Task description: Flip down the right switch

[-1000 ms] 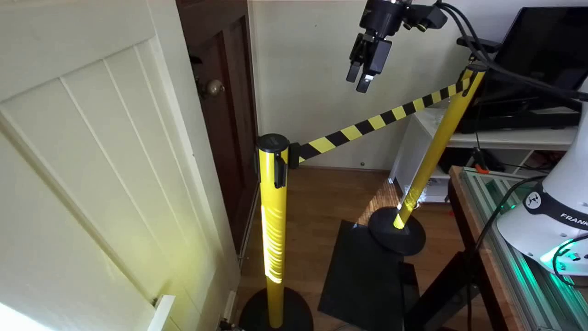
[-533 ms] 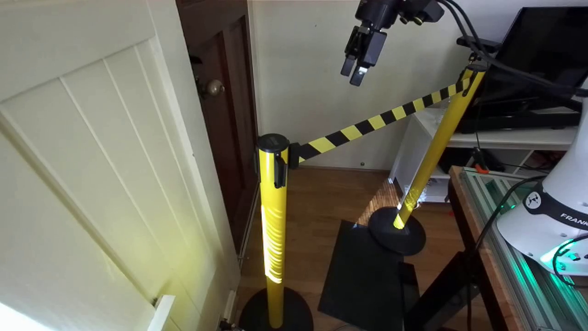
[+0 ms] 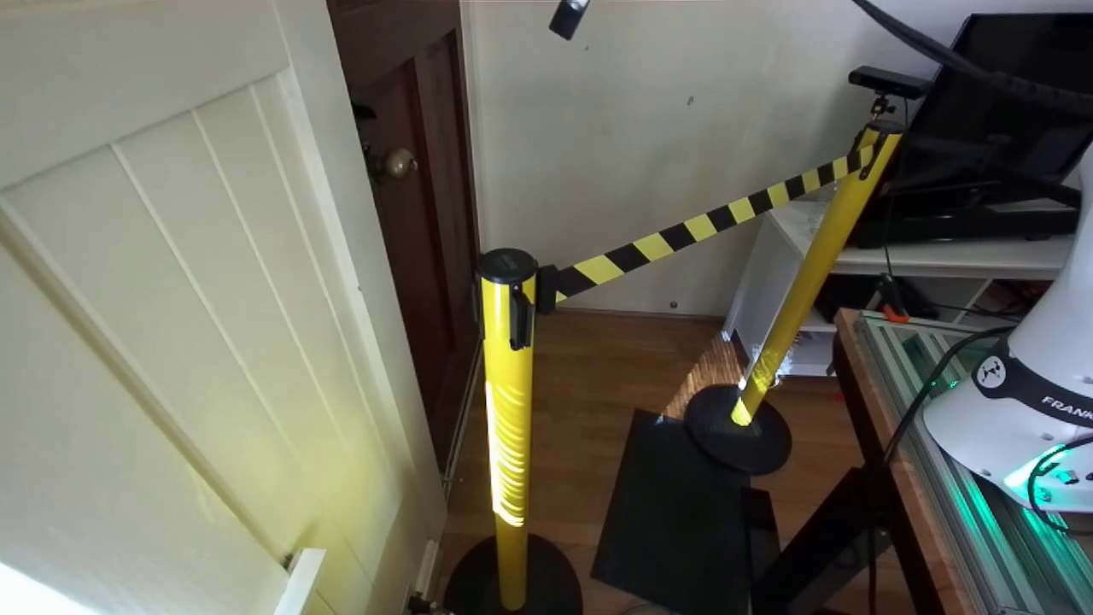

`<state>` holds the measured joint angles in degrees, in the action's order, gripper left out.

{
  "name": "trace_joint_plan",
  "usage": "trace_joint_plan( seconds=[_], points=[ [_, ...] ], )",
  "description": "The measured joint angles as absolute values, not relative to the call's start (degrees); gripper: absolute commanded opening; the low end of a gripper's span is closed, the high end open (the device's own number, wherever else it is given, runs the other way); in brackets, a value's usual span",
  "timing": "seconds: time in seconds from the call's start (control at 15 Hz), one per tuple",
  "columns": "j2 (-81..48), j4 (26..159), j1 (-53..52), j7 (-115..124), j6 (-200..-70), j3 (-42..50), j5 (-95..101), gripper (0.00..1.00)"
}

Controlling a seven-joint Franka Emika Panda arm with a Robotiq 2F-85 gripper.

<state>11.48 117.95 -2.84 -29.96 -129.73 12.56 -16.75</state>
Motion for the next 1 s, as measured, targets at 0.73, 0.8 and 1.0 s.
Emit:
trace_joint_plan(
  seconds=[0.73, 0.8, 1.0],
  points=[
    [-4.2, 88.9, -2.8, -11.9, -129.7, 2.6, -13.3, 1.00],
    [-4.9, 88.0, -2.8, -11.7, -129.7, 2.5, -13.2, 1.00],
    [-5.5, 87.4, -2.5, -11.7, -129.7, 2.5, -13.2, 0.98]
  ],
)
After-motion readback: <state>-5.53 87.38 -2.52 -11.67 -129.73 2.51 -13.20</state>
